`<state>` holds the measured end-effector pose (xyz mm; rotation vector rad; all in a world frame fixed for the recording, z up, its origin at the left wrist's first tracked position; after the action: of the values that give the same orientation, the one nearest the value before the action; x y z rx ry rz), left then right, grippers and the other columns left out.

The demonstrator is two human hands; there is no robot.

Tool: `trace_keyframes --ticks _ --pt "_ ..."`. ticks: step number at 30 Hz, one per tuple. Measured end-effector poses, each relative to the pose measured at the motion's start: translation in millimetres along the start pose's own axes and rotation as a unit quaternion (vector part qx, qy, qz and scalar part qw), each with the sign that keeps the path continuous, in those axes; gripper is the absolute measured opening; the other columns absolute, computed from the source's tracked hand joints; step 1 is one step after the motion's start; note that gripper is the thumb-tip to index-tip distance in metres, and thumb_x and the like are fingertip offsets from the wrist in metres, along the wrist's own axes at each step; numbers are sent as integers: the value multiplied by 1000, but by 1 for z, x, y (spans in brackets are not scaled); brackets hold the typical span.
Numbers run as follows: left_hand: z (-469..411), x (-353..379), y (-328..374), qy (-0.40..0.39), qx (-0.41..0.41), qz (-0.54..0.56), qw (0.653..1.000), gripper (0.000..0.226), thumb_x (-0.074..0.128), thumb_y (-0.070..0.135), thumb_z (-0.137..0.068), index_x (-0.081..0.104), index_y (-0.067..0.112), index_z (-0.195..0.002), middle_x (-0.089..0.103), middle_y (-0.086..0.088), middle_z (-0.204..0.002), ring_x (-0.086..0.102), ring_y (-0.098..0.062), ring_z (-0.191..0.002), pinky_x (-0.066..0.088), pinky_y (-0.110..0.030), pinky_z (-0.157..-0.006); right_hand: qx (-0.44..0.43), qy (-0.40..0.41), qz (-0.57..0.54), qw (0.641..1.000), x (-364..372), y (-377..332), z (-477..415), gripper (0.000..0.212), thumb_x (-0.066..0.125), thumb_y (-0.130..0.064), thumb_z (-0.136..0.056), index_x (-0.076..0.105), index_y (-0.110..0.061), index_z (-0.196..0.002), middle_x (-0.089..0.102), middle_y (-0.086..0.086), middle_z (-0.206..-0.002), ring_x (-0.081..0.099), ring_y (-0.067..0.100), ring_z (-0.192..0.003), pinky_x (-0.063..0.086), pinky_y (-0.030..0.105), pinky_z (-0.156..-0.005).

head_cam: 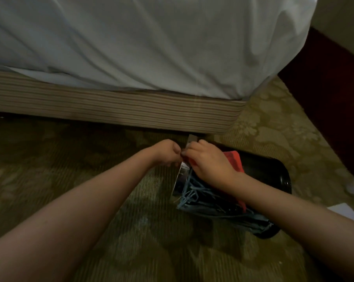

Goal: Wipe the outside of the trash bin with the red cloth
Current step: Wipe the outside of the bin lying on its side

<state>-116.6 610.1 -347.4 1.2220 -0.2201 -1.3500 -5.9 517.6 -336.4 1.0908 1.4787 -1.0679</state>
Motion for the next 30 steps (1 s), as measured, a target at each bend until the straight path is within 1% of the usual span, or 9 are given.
trace_keyframes --ticks 2,6,8,11,13,16,23,27,30 --pt "0 2 0 -3 10 9 1000 23 57 14 -90 53 13 -67 52 -1 -66 45 -13 -61 38 -17 -54 1 -9 -1 1000 -3 6 1 26 53 -12 -88 66 -13 -111 61 5 -109 52 27 -92 46 41 -76" --pt "1 3 -4 2 16 -1 1000 19 56 16 -92 57 11 -73 52 0 -65 47 -11 -62 40 -20 -58 151 -22 5 988 -5 48 -24 26 46 -16 -93 66 -19 -109 61 3 -113 51 25 -106 45 40 -87" --pt "0 4 -5 20 17 -7 1000 19 57 17 -91 57 12 -73 53 1 -66 48 -9 -62 39 -18 -59 172 -40 28 984 -1 57 -32 27 45 -15 -92 65 -17 -110 60 4 -115 50 25 -108 45 39 -89" --pt "-2 4 -4 23 15 -5 1000 17 57 16 -91 59 10 -75 53 0 -66 47 -7 -61 39 -17 -58 155 4 19 988 3 45 -26 26 47 -11 -90 66 -14 -108 60 5 -110 50 26 -102 43 39 -85" --pt "-1 3 -4 16 9 1 1000 22 58 15 -90 56 12 -69 52 0 -64 46 -9 -59 38 -17 -55 101 45 -18 994 3 24 -15 23 53 -7 -87 68 -12 -103 62 6 -105 52 27 -93 44 39 -79" --pt "0 4 -3 5 2 7 1000 27 57 10 -90 52 13 -63 50 -2 -63 44 -11 -58 37 -18 -53 7 38 -35 999 5 5 -5 21 60 -4 -82 69 -7 -101 64 8 -100 54 27 -84 47 38 -70" --pt "-2 5 -2 47 13 1 999 16 55 15 -91 59 5 -79 53 -4 -68 46 -11 -60 39 -21 -57 153 39 -1 987 10 36 -36 27 49 -15 -90 64 -14 -112 60 5 -112 49 26 -104 43 38 -85" --pt "-2 5 0 62 41 -72 995 13 56 13 -90 63 5 -82 52 -4 -72 47 -16 -72 34 -23 -62 75 37 5 997 7 9 -5 22 54 -11 -83 66 -9 -102 62 9 -102 52 30 -90 45 43 -74" --pt "-3 4 2 61 51 -94 992 20 56 14 -91 65 -4 -91 55 -9 -80 49 -18 -78 34 -21 -67 -1 -9 42 999 1 -6 39 25 63 -12 -78 66 -11 -103 63 8 -103 54 28 -83 45 37 -65"
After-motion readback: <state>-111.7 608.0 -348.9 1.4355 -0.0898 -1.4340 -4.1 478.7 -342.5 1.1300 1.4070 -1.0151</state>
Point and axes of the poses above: each hand's wrist, its own z-axis away from the middle knuckle, its own x-axis out of the palm, y = z × x, the point moved 2 cm from there along -z, towards the middle knuckle
